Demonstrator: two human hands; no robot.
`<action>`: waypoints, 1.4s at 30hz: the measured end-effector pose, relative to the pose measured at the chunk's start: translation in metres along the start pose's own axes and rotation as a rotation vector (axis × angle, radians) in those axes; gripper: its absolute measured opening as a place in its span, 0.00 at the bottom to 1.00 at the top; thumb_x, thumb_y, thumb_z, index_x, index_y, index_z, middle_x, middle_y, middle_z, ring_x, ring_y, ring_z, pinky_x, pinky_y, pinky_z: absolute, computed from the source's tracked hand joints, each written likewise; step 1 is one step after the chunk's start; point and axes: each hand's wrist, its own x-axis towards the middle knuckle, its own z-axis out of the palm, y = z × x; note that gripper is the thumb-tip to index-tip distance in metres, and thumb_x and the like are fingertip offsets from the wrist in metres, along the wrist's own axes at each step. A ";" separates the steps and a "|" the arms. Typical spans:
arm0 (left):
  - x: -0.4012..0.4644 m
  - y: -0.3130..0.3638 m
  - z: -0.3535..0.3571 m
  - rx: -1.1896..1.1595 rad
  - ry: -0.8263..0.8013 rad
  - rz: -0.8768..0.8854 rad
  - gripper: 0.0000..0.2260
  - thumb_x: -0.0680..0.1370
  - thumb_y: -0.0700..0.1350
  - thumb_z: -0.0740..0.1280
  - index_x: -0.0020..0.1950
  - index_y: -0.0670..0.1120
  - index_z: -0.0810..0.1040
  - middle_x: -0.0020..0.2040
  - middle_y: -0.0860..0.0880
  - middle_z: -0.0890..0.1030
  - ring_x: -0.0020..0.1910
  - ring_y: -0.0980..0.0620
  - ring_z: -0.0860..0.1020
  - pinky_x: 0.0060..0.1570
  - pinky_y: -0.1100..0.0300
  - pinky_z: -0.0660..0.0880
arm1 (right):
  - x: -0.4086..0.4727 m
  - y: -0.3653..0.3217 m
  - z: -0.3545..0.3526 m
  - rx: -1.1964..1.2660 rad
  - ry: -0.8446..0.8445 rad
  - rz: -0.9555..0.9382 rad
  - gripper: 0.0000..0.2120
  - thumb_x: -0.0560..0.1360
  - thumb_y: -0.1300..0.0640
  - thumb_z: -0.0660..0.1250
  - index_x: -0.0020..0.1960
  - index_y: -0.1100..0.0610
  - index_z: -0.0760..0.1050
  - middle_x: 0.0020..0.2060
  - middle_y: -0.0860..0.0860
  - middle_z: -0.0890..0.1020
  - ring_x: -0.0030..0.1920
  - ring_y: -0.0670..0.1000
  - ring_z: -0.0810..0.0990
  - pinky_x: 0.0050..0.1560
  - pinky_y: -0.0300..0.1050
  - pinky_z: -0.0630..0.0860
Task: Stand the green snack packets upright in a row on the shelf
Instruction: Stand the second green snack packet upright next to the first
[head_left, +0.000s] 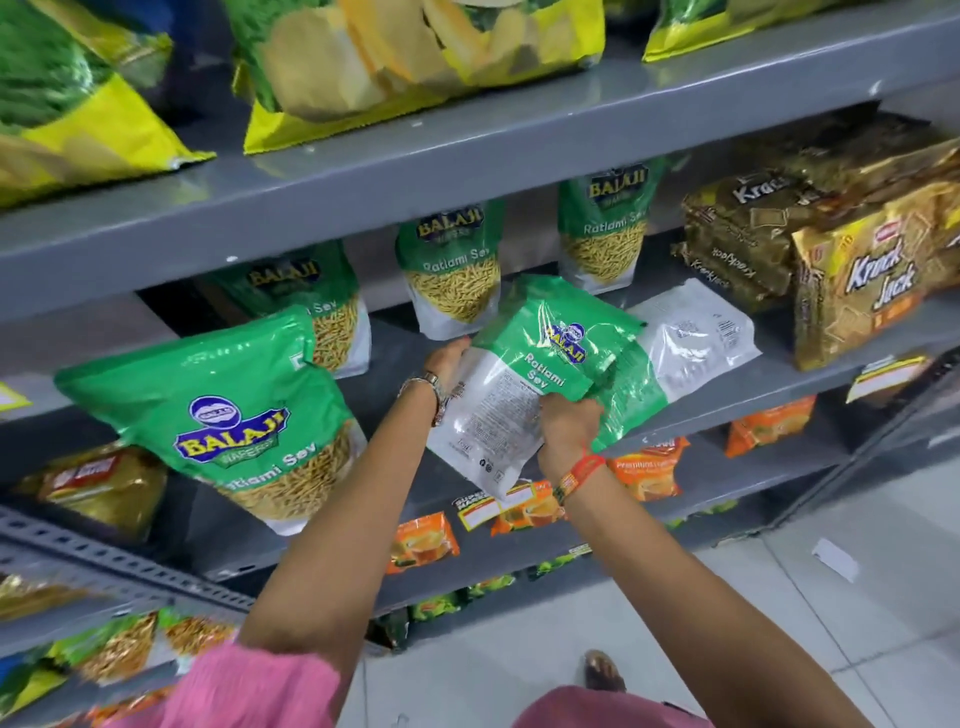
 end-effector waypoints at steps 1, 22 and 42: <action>-0.004 -0.003 -0.008 -0.016 0.033 0.034 0.17 0.78 0.46 0.59 0.61 0.35 0.73 0.56 0.45 0.74 0.52 0.49 0.72 0.40 0.64 0.73 | -0.003 0.000 0.003 0.009 -0.023 -0.032 0.19 0.73 0.65 0.60 0.63 0.68 0.67 0.58 0.63 0.78 0.57 0.61 0.78 0.58 0.53 0.75; -0.014 -0.045 -0.038 -0.294 0.422 0.349 0.17 0.77 0.33 0.60 0.65 0.32 0.63 0.62 0.32 0.73 0.53 0.50 0.70 0.38 0.82 0.68 | 0.022 -0.061 0.020 0.090 -0.647 -0.417 0.09 0.77 0.67 0.56 0.55 0.65 0.71 0.38 0.57 0.77 0.40 0.51 0.76 0.48 0.45 0.76; -0.046 -0.031 -0.020 -0.227 0.177 0.528 0.19 0.75 0.35 0.64 0.65 0.37 0.68 0.54 0.47 0.76 0.44 0.68 0.78 0.47 0.72 0.75 | 0.010 -0.032 0.016 -0.192 -0.683 -0.646 0.28 0.63 0.59 0.76 0.59 0.56 0.66 0.52 0.51 0.71 0.34 0.45 0.70 0.29 0.32 0.74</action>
